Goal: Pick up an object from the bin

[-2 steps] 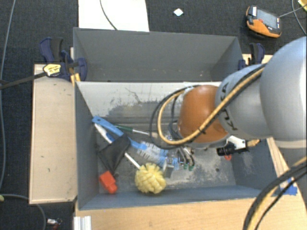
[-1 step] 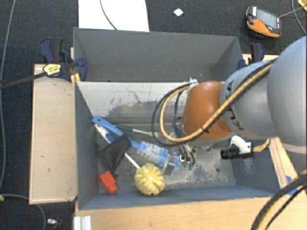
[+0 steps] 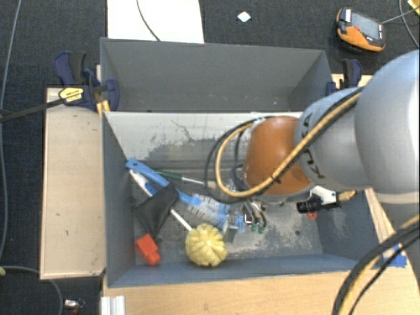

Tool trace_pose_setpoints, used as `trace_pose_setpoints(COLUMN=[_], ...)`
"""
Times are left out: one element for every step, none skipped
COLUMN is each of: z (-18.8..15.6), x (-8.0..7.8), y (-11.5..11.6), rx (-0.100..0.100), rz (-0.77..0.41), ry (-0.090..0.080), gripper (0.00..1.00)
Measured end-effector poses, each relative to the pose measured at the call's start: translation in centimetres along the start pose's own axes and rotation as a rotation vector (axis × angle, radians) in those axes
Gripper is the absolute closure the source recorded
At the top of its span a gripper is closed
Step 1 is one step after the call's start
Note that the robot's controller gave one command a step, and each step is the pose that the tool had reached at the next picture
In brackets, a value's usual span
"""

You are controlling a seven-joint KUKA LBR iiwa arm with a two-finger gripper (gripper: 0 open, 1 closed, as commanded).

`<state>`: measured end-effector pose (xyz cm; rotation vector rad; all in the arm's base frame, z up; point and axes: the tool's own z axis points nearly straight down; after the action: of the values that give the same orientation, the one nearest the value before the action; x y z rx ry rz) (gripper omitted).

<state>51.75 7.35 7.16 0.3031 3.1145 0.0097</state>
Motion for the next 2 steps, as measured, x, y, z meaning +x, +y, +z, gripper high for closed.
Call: trace_pose_setpoints(z=[0.15, 0.15], x=[1.48, 1.48], y=[-1.00, -0.99], rx=[0.003, 0.003], rz=[0.212, 0.213], ry=[0.003, 0.003], gripper=[1.00, 1.00])
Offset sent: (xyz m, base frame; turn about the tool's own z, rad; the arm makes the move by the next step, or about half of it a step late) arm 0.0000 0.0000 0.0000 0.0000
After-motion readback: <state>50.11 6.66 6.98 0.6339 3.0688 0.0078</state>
